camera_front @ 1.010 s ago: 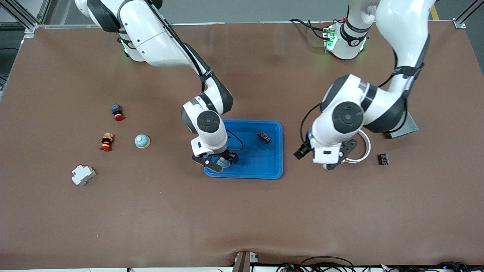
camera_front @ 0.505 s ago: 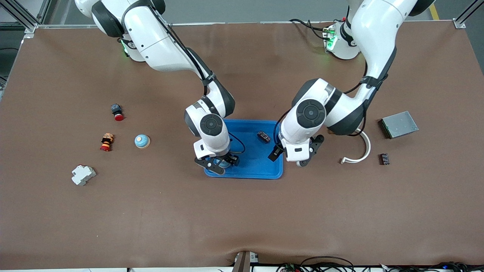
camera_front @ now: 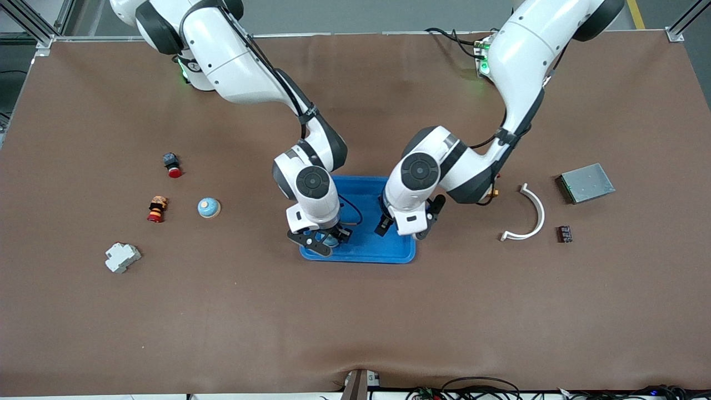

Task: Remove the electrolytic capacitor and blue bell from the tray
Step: 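Grasp the second capacitor with the left gripper while the right gripper grasps the bell, then lift the capacitor with the left gripper while the right gripper carries the bell away, then place the capacitor by the bracket while the right gripper places the bell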

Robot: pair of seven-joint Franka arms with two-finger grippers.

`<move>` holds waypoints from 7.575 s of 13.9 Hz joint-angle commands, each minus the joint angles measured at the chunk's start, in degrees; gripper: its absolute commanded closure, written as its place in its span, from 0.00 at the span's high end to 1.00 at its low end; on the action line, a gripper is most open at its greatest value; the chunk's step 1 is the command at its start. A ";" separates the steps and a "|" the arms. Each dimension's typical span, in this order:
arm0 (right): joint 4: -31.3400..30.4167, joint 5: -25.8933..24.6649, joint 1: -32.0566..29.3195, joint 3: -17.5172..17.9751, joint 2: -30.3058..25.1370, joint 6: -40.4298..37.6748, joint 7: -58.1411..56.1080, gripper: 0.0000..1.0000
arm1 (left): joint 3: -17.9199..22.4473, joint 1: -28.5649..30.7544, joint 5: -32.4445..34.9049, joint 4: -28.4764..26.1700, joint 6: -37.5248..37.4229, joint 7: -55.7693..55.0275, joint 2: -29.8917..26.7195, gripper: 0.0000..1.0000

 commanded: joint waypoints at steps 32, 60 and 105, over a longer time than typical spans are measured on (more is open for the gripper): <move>-37.82 0.14 -27.01 -0.32 -24.90 14.20 -54.48 0.00 | 1.05 -3.28 4.26 -5.20 0.54 -3.48 3.68 0.03; -40.02 1.55 -40.38 7.41 -19.27 24.31 -62.23 0.00 | -0.09 31.25 -2.25 -26.53 -10.13 81.14 -29.97 0.00; -32.29 1.81 -41.17 8.11 -34.46 -5.90 -62.58 1.00 | 1.23 34.78 8.03 -35.35 17.15 86.96 -14.25 0.34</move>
